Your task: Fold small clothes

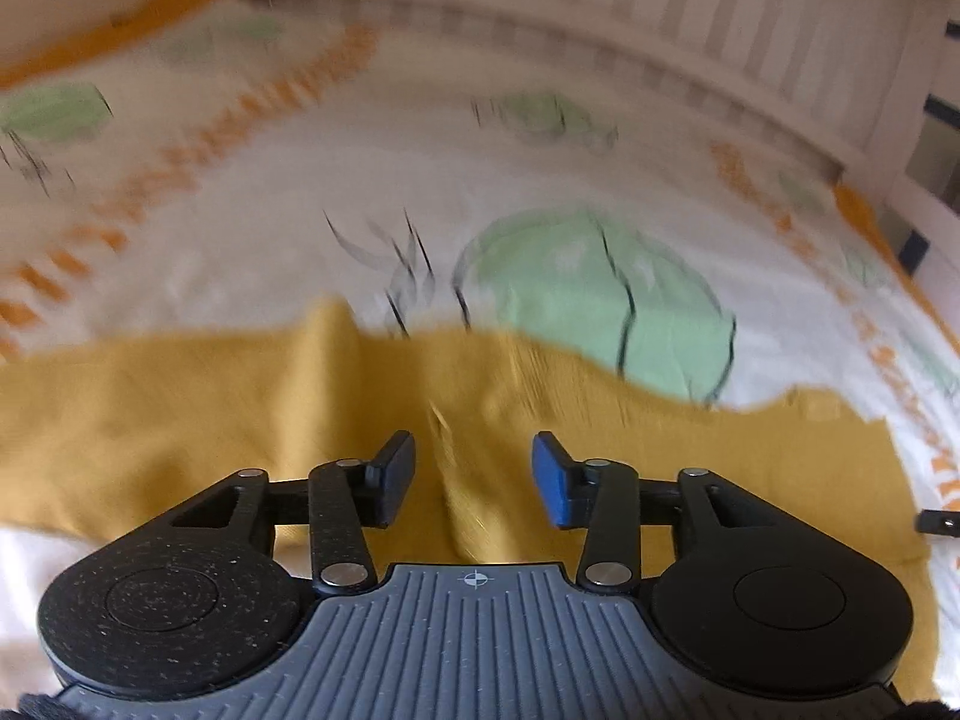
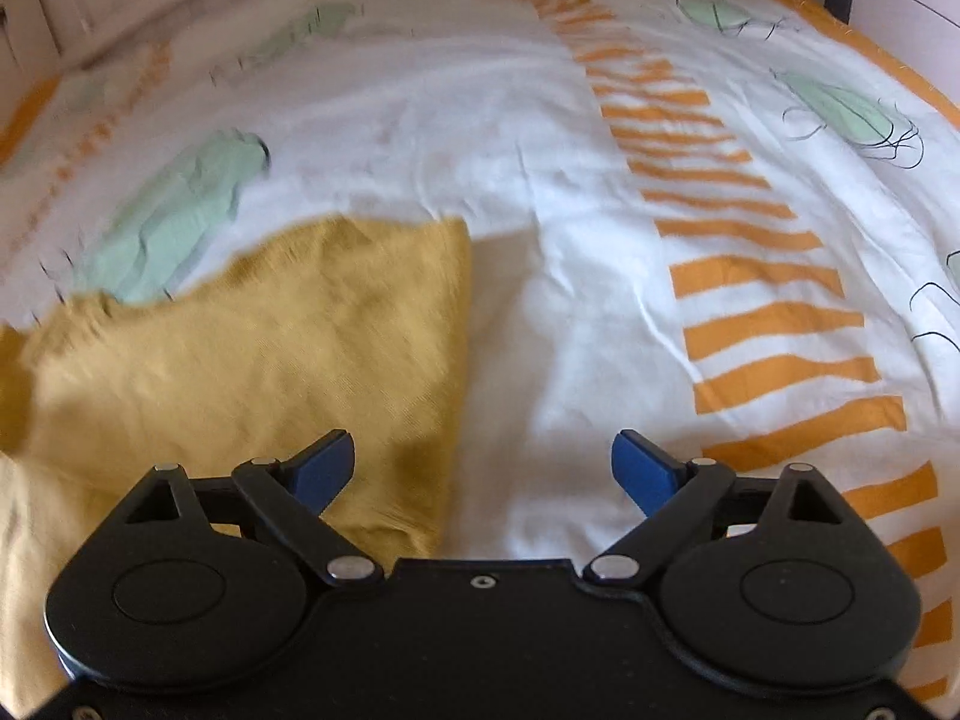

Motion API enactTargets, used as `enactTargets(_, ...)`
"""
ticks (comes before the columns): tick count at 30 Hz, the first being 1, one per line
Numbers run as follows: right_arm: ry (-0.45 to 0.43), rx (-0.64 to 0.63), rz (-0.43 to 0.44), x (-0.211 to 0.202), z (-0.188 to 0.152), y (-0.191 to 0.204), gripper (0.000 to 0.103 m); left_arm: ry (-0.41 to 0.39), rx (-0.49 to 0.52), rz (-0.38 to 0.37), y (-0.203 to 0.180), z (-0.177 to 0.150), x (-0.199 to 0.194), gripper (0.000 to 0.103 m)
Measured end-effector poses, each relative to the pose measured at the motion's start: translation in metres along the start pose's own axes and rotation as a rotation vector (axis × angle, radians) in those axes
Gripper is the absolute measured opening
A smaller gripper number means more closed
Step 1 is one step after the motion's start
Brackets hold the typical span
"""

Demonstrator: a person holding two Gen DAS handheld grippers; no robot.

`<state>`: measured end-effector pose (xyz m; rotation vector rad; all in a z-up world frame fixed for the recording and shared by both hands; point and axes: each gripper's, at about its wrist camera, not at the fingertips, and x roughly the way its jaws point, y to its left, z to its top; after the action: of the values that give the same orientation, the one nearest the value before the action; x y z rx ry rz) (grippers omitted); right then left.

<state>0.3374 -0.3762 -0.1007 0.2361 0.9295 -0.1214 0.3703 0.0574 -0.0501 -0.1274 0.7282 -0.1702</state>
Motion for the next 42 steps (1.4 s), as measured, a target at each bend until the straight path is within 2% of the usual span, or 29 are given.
enactTargets(3,-0.072,0.036,0.048,-0.015,0.005,0.001,0.094,-0.079,-0.035,0.046,0.02,0.013,-0.019,0.053)
enactTargets(5,-0.111,0.051,0.082,-0.023,0.008,0.005,0.096,-0.099,-0.091,0.08,0.036,0.018,-0.025,0.057)
enactTargets(7,-0.127,0.049,0.113,-0.026,0.009,0.01,0.097,-0.078,-0.148,0.105,0.053,0.019,-0.027,0.057)
enactTargets(9,-0.126,0.035,0.129,-0.025,0.008,0.019,0.097,-0.033,-0.175,0.083,0.061,0.015,-0.025,0.057)
enactTargets(11,-0.116,0.013,0.139,-0.022,0.007,0.029,0.097,0.019,-0.112,0.077,0.048,0.01,-0.02,0.057)
enactTargets(15,-0.095,-0.027,0.158,-0.021,0.005,0.042,0.097,0.079,0.14,0.083,0.007,-0.009,-0.01,0.057)
enactTargets(17,-0.097,-0.034,0.16,-0.022,0.004,0.044,0.097,0.097,0.215,0.071,-0.007,-0.017,-0.005,0.057)
enactTargets(22,-0.094,-0.014,0.162,-0.022,0.004,0.041,0.097,0.148,0.307,0.042,-0.025,-0.027,0.009,0.057)
enactTargets(25,-0.081,0.015,0.173,-0.021,0.004,0.036,0.097,0.151,0.318,0.054,-0.022,-0.03,0.013,0.057)
enactTargets(31,-0.054,0.088,0.22,-0.017,0.003,0.03,0.098,0.129,0.415,0.173,-0.03,-0.041,0.02,0.057)
enactTargets(35,-0.043,0.109,0.229,-0.016,0.001,0.029,0.098,0.117,0.327,0.198,-0.017,-0.036,0.022,0.057)
enactTargets(42,-0.056,0.123,0.23,-0.019,0.004,0.028,0.098,0.017,0.091,0.263,0.02,-0.014,-0.004,0.057)
